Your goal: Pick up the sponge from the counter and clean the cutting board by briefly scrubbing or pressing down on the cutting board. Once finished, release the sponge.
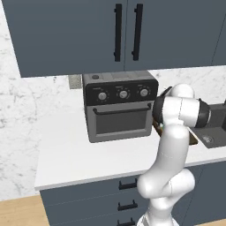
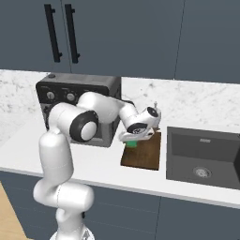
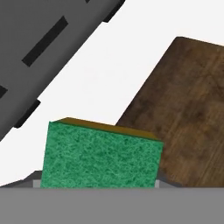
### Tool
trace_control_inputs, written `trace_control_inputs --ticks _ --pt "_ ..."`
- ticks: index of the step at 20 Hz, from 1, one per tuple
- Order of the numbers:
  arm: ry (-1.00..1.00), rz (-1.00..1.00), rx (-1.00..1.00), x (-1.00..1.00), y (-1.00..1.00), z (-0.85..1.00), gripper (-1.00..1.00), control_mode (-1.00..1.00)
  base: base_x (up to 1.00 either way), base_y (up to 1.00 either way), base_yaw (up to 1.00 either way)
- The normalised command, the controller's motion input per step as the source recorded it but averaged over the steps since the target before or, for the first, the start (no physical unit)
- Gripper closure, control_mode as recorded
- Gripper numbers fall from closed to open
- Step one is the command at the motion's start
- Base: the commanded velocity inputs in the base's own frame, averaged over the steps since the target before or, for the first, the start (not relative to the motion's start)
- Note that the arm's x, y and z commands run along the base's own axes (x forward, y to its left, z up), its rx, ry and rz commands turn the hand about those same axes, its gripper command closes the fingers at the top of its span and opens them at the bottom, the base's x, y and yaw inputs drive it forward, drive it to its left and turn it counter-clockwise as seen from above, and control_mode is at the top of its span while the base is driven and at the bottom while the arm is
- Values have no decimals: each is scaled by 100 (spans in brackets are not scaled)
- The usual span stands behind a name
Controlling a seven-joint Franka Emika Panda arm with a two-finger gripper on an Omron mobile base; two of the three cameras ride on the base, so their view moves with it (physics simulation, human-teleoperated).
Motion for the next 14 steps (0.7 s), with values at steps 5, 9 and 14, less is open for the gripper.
trace_control_inputs --ticks 5,9,14 --pt "-5 0 -1 0 -26 0 100 -100 0 0 0" --pt "-2 -2 -2 0 -48 0 100 -100 0 0 0" --pt "0 0 0 -54 -11 -4 100 -100 0 0 0"
